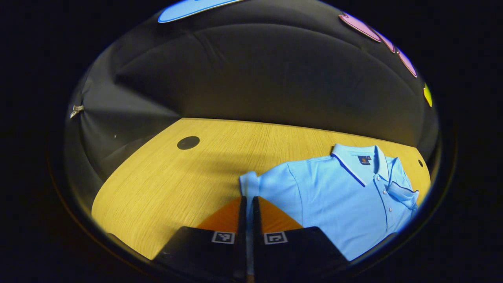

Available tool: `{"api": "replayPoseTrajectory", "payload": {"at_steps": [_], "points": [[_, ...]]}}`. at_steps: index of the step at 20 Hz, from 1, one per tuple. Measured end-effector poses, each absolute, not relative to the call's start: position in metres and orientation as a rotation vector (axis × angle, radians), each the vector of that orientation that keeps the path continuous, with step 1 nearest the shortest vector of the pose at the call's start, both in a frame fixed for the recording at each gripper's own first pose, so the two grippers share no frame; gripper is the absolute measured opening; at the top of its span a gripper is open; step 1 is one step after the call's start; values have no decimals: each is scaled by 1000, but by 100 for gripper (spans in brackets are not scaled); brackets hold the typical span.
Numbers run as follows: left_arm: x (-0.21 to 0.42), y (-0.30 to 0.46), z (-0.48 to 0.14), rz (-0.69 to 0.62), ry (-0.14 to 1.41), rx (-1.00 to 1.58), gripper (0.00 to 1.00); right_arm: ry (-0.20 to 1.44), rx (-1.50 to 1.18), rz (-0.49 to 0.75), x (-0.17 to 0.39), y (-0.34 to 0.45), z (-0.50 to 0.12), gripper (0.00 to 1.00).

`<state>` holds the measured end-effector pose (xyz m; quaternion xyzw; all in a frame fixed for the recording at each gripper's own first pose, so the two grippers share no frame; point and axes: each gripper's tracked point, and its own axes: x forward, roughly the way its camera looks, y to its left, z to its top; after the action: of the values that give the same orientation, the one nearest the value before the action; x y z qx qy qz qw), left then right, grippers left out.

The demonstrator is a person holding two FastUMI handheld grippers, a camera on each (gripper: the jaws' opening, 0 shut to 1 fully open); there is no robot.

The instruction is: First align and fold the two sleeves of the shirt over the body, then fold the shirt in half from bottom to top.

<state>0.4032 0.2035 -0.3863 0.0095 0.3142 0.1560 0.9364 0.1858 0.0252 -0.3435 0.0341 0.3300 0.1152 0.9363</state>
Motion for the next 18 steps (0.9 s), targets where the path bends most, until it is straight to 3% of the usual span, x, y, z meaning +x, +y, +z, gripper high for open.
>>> {"api": "replayPoseTrajectory", "payload": {"at_steps": [1, 2, 4, 5, 10, 16, 18], "points": [[403, 203, -386, 325, 646, 16, 10, 684, 79, 238, 183, 24, -345, 98], [403, 202, -385, 330, 645, 12, 7, 697, 91, 236, 179, 25, -347, 98], [403, 200, -383, 338, 650, 26, 11, 696, 125, 226, 176, 26, -342, 98], [400, 193, -382, 339, 661, 39, 7, 692, 130, 223, 174, 25, -341, 97], [413, 142, -351, 269, 593, 93, 6, 705, 141, 207, 150, 17, -342, 97], [412, 20, -342, 54, 566, -4, 6, 735, 177, 169, 113, 11, -348, 98], [403, -14, -335, -20, 551, -73, 18, 731, 167, 163, 100, 8, -347, 98]]}}
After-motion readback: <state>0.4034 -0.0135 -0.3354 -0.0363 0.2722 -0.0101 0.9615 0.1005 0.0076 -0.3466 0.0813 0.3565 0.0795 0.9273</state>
